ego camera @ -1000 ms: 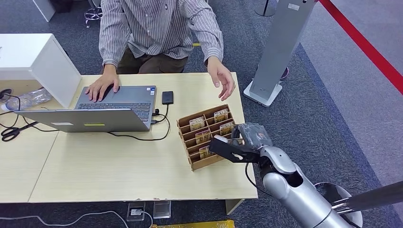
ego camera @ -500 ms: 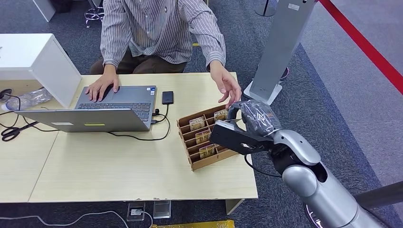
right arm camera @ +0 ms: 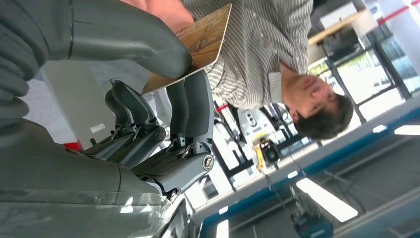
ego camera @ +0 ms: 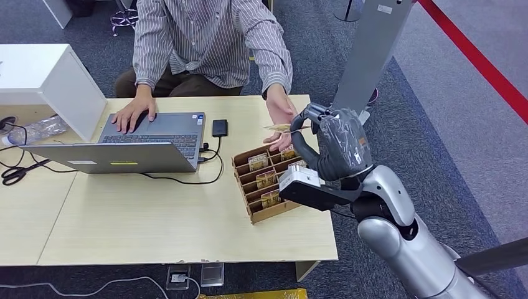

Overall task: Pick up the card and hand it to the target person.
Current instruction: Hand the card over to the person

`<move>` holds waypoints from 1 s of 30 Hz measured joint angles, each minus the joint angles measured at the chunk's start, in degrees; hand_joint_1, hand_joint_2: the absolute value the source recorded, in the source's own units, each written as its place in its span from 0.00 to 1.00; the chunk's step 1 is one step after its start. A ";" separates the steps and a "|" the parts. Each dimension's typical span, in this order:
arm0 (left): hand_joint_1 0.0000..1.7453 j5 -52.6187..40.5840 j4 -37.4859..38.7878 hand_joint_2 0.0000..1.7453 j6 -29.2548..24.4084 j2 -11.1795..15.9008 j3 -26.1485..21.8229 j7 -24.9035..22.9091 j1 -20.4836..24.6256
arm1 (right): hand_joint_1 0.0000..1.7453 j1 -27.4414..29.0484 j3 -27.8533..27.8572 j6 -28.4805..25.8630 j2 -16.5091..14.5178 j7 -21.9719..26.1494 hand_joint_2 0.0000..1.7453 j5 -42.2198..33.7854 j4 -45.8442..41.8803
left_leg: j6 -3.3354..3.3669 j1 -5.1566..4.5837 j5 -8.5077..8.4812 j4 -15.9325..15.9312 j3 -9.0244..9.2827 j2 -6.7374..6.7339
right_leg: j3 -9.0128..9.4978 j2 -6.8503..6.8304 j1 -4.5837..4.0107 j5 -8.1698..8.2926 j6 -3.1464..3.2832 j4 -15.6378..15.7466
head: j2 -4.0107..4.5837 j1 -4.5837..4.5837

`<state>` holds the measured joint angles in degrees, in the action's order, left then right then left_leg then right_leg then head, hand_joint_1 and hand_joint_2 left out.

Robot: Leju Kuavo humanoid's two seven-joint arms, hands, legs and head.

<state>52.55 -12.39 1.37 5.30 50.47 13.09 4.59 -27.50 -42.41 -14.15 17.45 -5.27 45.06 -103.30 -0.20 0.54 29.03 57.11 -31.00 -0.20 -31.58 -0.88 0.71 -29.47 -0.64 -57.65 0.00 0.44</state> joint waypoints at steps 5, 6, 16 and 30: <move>0.00 0.45 0.00 0.00 0.15 -0.01 0.19 0.61 0.08 | 0.78 0.76 0.05 -3.33 -1.13 1.86 1.00 0.77 2.86 | 0.00 0.00 0.00 0.00 -0.01 0.00 | -0.01 0.00 0.00 0.00 0.00 0.00 | -0.01 0.02; 0.00 0.57 0.00 0.00 0.25 -0.01 0.22 0.76 0.08 | 0.78 0.81 0.04 -3.44 -1.30 2.08 1.00 0.76 3.38 | 0.00 0.00 0.00 0.00 -0.01 0.00 | -0.01 0.00 0.00 0.00 0.00 0.00 | -0.01 0.01; 0.00 0.72 0.00 0.00 0.46 -0.01 0.83 1.40 0.07 | 0.00 0.85 -0.17 -4.10 -2.10 1.75 1.00 0.09 7.00 | 0.00 0.00 0.00 0.00 0.00 0.00 | -0.01 0.00 0.00 0.00 0.00 0.00 | 0.00 -0.01; 0.00 2.27 0.01 0.00 -0.91 -0.01 1.05 0.97 0.06 | 0.00 1.70 -0.31 -3.41 -2.16 1.05 1.00 -8.52 8.64 | 0.00 0.00 0.00 0.00 0.00 0.00 | -0.01 0.00 0.00 0.00 0.00 0.00 | 0.00 -0.02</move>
<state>54.82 -12.39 0.45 5.29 51.52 14.05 4.64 -25.79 -42.71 -17.57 15.29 -4.22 36.54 -94.66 -0.20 0.55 29.03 57.11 -30.99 -0.19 -31.59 -0.88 0.71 -29.47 -0.64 -57.65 -0.01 0.42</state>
